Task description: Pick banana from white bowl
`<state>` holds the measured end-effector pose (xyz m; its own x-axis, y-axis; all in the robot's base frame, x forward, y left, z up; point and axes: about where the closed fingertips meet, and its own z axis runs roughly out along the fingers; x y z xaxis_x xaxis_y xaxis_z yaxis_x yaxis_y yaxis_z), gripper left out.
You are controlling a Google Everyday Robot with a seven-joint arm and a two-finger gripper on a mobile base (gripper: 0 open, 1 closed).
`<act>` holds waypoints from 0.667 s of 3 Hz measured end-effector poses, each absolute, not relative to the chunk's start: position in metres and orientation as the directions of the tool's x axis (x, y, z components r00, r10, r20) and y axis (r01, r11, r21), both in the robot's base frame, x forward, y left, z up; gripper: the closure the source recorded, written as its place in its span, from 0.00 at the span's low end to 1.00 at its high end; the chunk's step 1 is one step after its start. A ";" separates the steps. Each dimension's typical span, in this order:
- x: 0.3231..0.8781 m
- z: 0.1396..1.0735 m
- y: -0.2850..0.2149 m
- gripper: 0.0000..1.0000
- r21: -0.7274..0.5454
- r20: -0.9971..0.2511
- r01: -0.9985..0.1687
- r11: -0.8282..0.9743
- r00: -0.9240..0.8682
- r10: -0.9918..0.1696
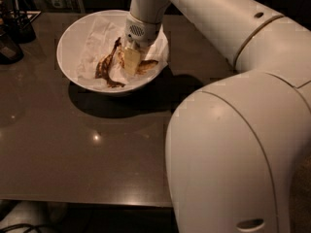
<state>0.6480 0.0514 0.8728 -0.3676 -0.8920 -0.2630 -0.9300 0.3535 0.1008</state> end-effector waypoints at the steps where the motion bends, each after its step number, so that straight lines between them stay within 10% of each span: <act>1: 0.630 0.896 0.040 1.00 0.080 -0.343 -0.955 0.286 -0.296 -0.891; 2: 0.630 0.896 0.040 1.00 0.080 -0.344 -0.955 0.286 -0.295 -0.891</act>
Offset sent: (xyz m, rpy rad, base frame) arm -0.0333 -0.0251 0.0337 0.1009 -0.0496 0.0994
